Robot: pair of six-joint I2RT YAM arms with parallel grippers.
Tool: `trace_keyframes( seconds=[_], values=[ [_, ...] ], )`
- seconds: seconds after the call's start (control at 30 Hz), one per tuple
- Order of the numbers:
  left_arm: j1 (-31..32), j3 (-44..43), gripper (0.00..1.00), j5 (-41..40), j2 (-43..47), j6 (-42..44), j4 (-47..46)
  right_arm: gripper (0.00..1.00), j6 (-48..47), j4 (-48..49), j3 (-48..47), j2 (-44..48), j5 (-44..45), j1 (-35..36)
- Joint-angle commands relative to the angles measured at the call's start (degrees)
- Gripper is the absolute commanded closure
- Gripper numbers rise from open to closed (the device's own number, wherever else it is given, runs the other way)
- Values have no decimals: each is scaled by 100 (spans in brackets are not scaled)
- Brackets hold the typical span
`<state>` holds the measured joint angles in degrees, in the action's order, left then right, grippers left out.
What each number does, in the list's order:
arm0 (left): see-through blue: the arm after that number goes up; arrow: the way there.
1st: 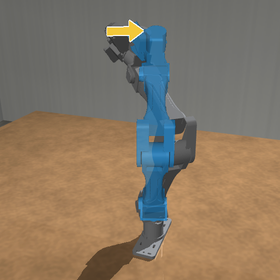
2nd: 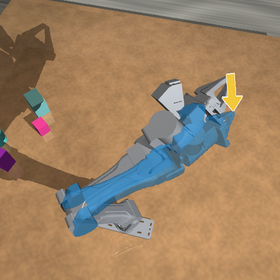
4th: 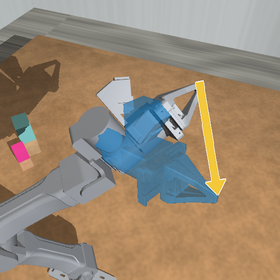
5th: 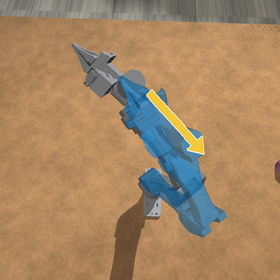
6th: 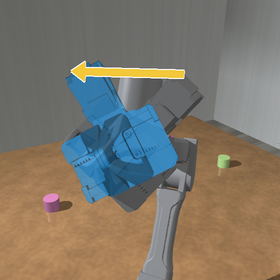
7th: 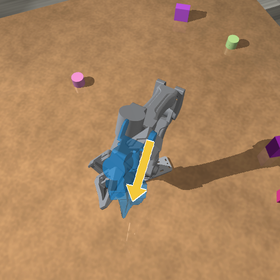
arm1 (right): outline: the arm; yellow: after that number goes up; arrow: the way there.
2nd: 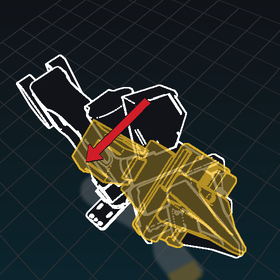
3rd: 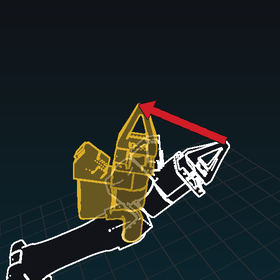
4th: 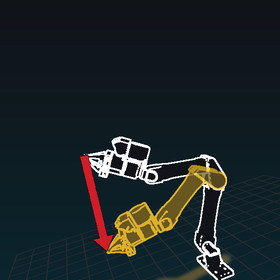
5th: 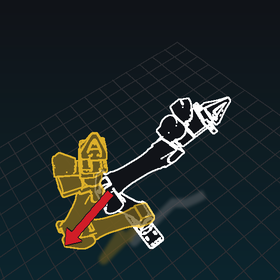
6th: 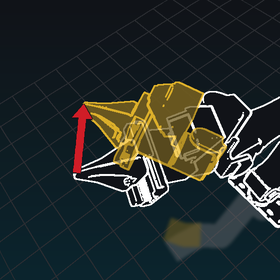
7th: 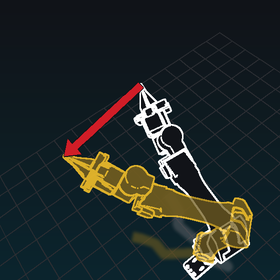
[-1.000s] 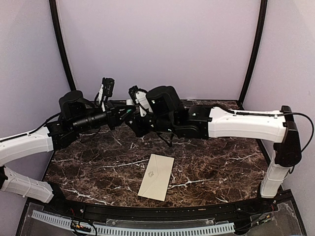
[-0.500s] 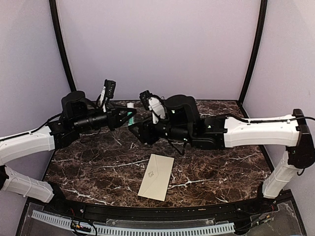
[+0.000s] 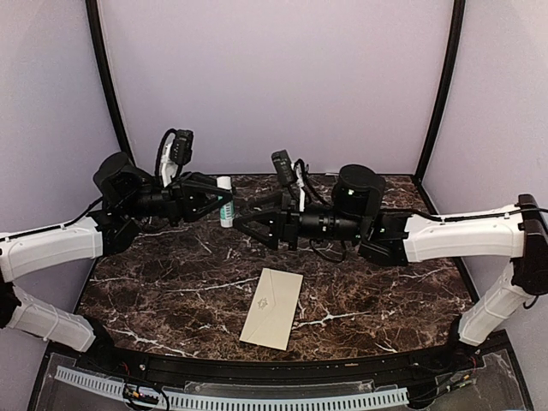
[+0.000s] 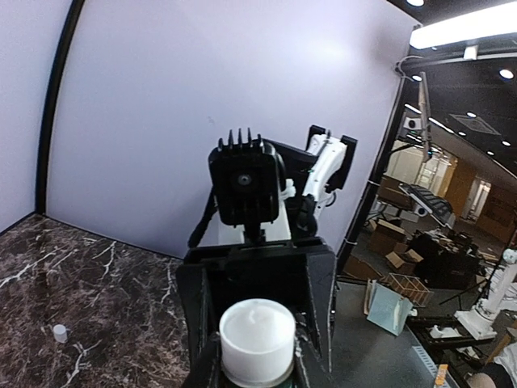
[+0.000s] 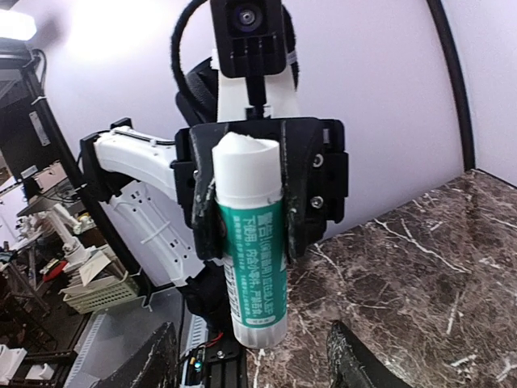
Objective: Place the letter into the envelope and seal it
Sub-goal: Screw the solid glue.
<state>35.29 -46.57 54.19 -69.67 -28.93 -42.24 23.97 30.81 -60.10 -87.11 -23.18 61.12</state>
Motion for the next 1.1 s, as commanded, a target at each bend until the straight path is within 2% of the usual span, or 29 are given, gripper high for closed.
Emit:
trace_keyframes(
  seconds=[0.0, 0.2, 0.63, 0.87, 1.07],
  values=[
    [4, 146, 100, 1135, -138, -1023, -1603, 41, 254, 1031, -86, -283, -1157, 40],
    [4, 148, 100, 1240, -126, -1202, -1845, 44, 132, 908, -376, -463, -1357, 156],
    [4, 139, 100, 1238, -134, -1161, -1780, 64, 113, 846, -745, -772, -1572, 238],
    [4, 139, 100, 1214, -135, -1167, -1771, 66, 126, 840, -785, -860, -1663, 274],
    [5, 139, 100, 1195, -135, -1117, -1716, 79, 155, 889, -705, -808, -1578, 273]
  ],
)
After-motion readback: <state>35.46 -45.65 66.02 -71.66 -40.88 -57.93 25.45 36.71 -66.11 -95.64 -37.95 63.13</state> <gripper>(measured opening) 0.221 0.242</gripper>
